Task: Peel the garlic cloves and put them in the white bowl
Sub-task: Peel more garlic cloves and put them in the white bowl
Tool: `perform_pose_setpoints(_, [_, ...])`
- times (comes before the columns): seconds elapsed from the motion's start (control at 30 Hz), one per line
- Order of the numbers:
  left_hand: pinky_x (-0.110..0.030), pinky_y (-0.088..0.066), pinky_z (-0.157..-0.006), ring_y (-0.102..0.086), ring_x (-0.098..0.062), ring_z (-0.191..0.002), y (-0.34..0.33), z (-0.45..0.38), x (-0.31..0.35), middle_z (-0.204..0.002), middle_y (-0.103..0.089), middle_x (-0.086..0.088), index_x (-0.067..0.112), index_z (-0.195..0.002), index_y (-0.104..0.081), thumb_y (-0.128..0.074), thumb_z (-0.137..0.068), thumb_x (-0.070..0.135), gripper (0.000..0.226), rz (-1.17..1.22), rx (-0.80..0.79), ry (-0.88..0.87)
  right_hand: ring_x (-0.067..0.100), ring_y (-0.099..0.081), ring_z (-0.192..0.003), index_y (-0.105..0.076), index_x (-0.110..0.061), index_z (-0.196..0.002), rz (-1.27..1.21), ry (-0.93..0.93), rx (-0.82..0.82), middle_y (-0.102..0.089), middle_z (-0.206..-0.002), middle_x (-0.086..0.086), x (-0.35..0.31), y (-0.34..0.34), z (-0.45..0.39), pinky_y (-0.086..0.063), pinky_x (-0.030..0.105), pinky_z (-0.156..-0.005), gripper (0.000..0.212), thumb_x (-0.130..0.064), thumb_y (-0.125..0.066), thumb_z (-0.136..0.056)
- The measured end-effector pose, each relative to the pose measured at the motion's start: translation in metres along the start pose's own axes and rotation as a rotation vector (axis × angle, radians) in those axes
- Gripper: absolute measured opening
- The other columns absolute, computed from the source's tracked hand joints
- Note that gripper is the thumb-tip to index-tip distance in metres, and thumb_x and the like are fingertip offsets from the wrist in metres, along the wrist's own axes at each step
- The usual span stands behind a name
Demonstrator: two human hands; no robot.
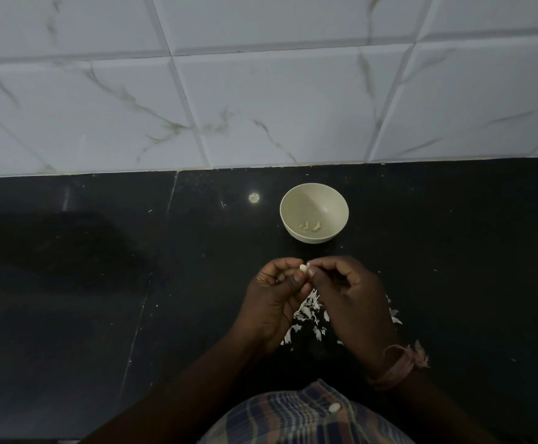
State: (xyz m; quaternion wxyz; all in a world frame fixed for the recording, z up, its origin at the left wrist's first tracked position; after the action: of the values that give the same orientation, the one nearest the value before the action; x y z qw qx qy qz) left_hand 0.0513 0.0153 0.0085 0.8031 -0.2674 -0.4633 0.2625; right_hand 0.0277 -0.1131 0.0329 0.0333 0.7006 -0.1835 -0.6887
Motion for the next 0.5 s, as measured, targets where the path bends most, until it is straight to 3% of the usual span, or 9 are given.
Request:
perform_pose_setpoints(0.27, [-0.019,-0.058,-0.064,-0.073,-0.014,-0.074,-0.001,0.003,0.0012,-0.081,-0.072,-0.009,0.008,-0.081,-0.076,-0.063,-0.077,-0.004,0.018,-0.023,-0.022,-0.037,0.016,-0.064,-0.056,-0.078,-0.017,-0.09,-0.208,-0.115,-0.055,-0.073,-0.077,0.003,-0.0065,0.0038,-0.0009,-0.052,0.023,-0.057,0.006,-0.012,-0.077,-0.087])
perform_pose_setpoints(0.37, [-0.019,-0.057,-0.064,-0.072,-0.013,-0.074,-0.0014,0.0038,0.0042,-0.082,-0.073,-0.007,0.011,-0.08,-0.079,-0.063,-0.077,-0.002,0.021,-0.077,-0.035,-0.037,0.021,-0.058,-0.051,-0.077,-0.013,-0.086,-0.297,-0.168,-0.087,-0.068,-0.064,0.011,-0.006,0.0039,-0.002,-0.05,0.027,-0.055,0.005,-0.01,-0.075,-0.089])
perform_pose_setpoints(0.5, [-0.018,-0.057,-0.067,-0.072,-0.012,-0.078,-0.002,0.0052,0.0062,-0.086,-0.074,-0.007,0.013,-0.08,-0.081,-0.062,-0.079,-0.001,0.023,-0.1,-0.083,0.001,0.029,-0.052,-0.053,-0.077,-0.007,-0.081,-0.42,-0.283,-0.087,-0.06,-0.062,0.019,-0.0017,0.0039,-0.0054,-0.045,0.034,-0.052,0.008,-0.007,-0.073,-0.089])
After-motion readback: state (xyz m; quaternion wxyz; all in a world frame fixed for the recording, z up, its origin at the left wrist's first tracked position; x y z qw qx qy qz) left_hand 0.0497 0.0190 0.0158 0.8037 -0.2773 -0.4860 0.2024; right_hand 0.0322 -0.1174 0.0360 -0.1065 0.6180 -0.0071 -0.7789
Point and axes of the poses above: each hand's wrist, its own z-axis away from the middle knuckle, its own y-axis out of the back of the hand, x = y × z, the point moved 1 cm from there along -z, towards the middle knuckle
